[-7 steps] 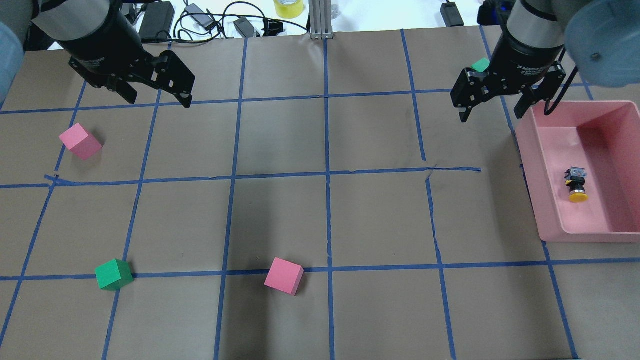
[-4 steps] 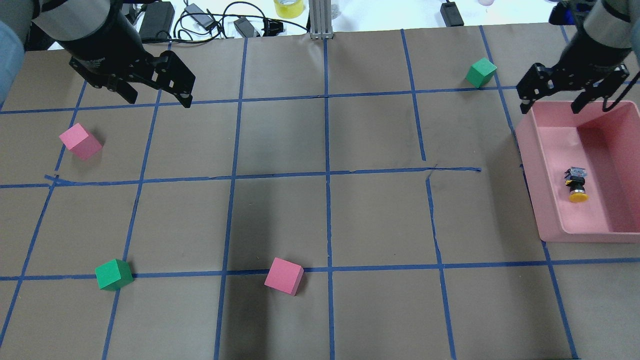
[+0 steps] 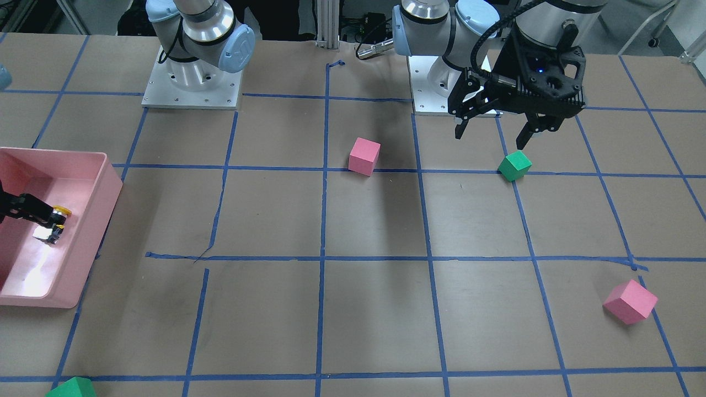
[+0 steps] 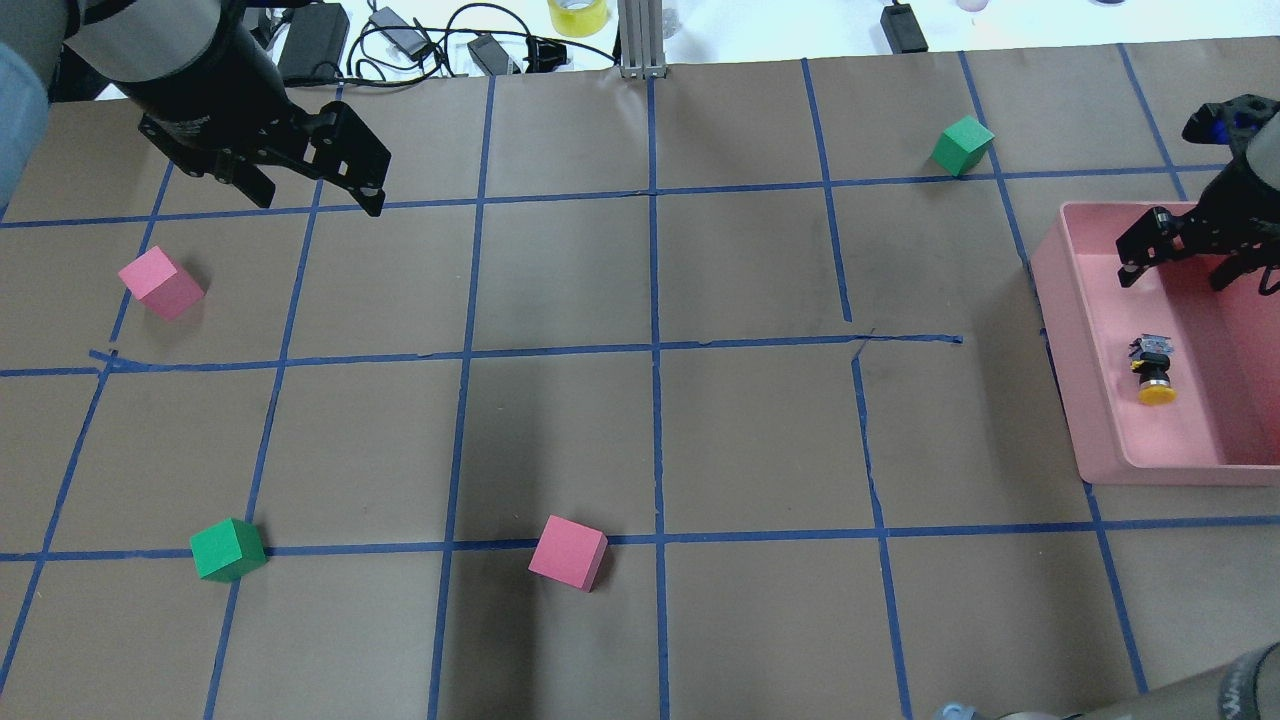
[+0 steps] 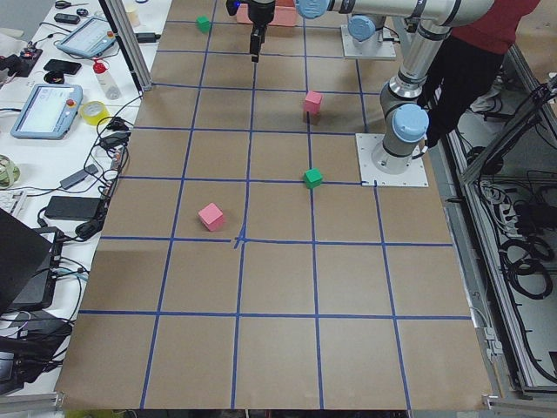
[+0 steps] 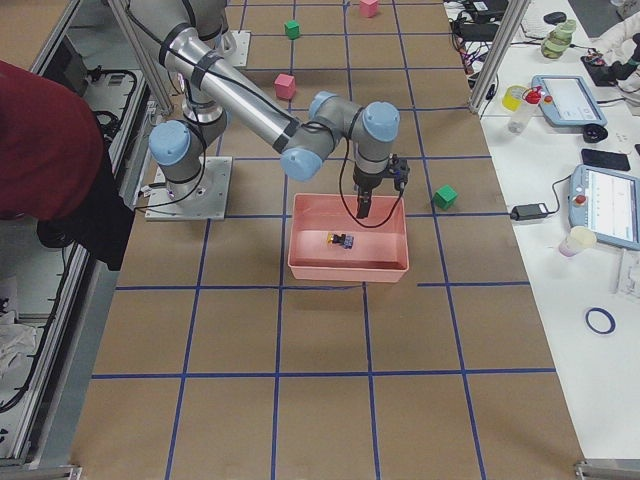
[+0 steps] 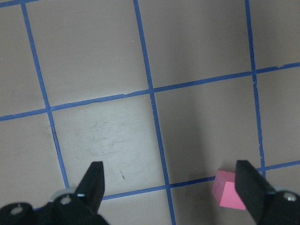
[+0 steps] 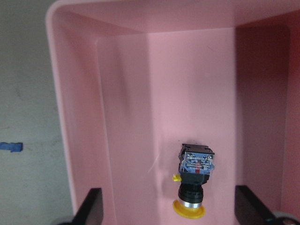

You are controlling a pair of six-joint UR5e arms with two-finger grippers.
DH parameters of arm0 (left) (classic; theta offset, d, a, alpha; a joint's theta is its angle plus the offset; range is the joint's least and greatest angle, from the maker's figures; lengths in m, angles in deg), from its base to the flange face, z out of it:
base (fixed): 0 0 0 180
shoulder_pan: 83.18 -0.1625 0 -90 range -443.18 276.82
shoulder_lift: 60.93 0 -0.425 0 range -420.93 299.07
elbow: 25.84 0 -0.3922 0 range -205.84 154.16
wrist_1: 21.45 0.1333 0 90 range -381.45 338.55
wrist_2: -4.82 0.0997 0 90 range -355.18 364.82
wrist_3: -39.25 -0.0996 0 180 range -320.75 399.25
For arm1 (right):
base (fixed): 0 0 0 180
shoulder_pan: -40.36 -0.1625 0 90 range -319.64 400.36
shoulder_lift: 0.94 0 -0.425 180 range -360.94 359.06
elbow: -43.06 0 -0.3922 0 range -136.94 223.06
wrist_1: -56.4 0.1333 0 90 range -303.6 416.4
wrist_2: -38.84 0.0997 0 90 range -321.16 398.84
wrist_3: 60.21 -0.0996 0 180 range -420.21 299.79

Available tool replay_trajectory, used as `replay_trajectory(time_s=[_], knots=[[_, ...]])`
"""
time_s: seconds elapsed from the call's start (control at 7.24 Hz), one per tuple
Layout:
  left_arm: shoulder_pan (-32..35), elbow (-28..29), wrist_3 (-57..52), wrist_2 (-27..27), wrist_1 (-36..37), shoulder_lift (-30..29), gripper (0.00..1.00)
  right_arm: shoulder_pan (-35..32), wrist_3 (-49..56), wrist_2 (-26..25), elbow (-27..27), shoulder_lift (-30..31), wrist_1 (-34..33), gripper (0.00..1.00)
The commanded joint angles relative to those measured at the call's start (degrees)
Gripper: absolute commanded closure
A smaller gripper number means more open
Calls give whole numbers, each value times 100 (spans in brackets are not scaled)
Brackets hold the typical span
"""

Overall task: Align button upright
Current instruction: 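Lower the right gripper into the bin and grasp the yellow-capped button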

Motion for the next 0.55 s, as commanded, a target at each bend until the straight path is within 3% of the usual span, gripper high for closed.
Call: replay_trajectory(time_s=[0.0, 0.28, 0.41], knots=[[0, -1, 0, 0, 0, 0, 0, 352, 174, -67, 285, -333, -273, 2], [0, -1, 0, 0, 0, 0, 0, 406, 174, -102, 531, -657, -764, 2], [0, -1, 0, 0, 0, 0, 0, 406, 165, -94, 541, -790, -923, 17]])
